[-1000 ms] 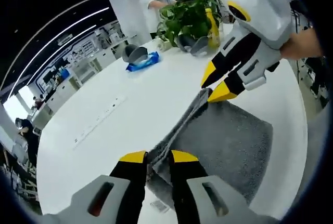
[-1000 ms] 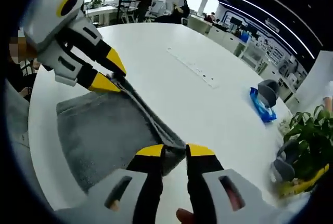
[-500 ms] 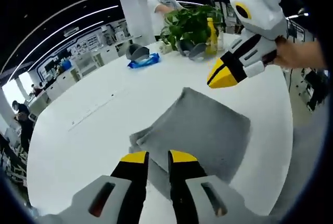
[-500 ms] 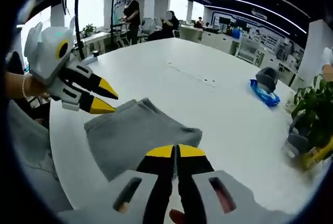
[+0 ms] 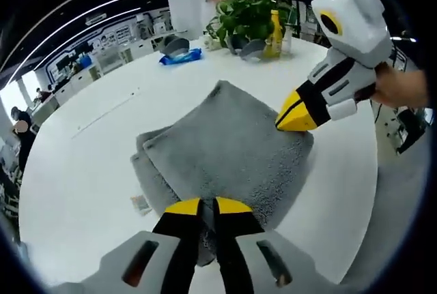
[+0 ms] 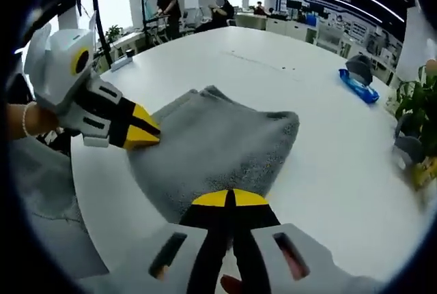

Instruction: Fold the towel on the table until its edges align and the towel forms a compact rectangular stack.

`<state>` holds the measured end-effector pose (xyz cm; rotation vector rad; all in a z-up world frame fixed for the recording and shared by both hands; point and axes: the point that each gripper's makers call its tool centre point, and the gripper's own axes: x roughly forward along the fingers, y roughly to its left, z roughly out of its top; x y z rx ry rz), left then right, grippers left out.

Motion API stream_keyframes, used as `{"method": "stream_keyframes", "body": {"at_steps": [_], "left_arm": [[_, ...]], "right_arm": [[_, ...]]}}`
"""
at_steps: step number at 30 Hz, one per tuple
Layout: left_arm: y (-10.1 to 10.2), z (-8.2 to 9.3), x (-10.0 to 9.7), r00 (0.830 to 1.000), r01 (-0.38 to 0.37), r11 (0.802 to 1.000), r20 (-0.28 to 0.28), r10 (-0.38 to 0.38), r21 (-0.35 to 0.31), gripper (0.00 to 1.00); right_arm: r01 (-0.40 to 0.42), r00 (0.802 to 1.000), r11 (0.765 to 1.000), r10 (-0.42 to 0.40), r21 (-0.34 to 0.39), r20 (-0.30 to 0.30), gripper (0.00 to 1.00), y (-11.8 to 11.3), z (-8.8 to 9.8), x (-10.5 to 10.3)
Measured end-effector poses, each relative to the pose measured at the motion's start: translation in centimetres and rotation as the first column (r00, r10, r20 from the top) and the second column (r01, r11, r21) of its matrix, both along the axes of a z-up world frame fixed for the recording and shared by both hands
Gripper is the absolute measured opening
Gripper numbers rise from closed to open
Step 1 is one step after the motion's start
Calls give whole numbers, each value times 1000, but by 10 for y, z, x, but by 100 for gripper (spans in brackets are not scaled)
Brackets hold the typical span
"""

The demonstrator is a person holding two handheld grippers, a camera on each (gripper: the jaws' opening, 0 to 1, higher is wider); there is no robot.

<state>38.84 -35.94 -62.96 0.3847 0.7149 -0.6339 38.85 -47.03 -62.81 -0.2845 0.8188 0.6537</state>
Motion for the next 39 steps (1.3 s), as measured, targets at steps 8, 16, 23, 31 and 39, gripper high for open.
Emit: {"method": "stream_keyframes", "body": {"at_steps": [8, 16, 23, 31, 39], "left_arm": [[1, -10, 15, 999, -49, 999, -2, 49, 2, 1], [1, -11, 46, 998, -35, 998, 55, 32, 53, 1], [4, 1, 46, 995, -95, 995, 25, 95, -8, 1], [7, 53, 28, 983, -154, 961, 64, 172, -229, 8], [21, 113, 2, 966, -98, 925, 190, 177, -367, 26]], "right_arm": [[8, 1000, 1000, -8, -7, -8, 0, 1, -14, 17], [54, 998, 998, -54, 18, 13, 0, 3, -14, 44], [64, 998, 997, -65, 45, 26, 0, 1, 0, 45], [144, 967, 969, -182, 203, 180, 0, -11, 64, 26], [206, 916, 918, -303, 339, 263, 18, -25, 124, 4]]}}
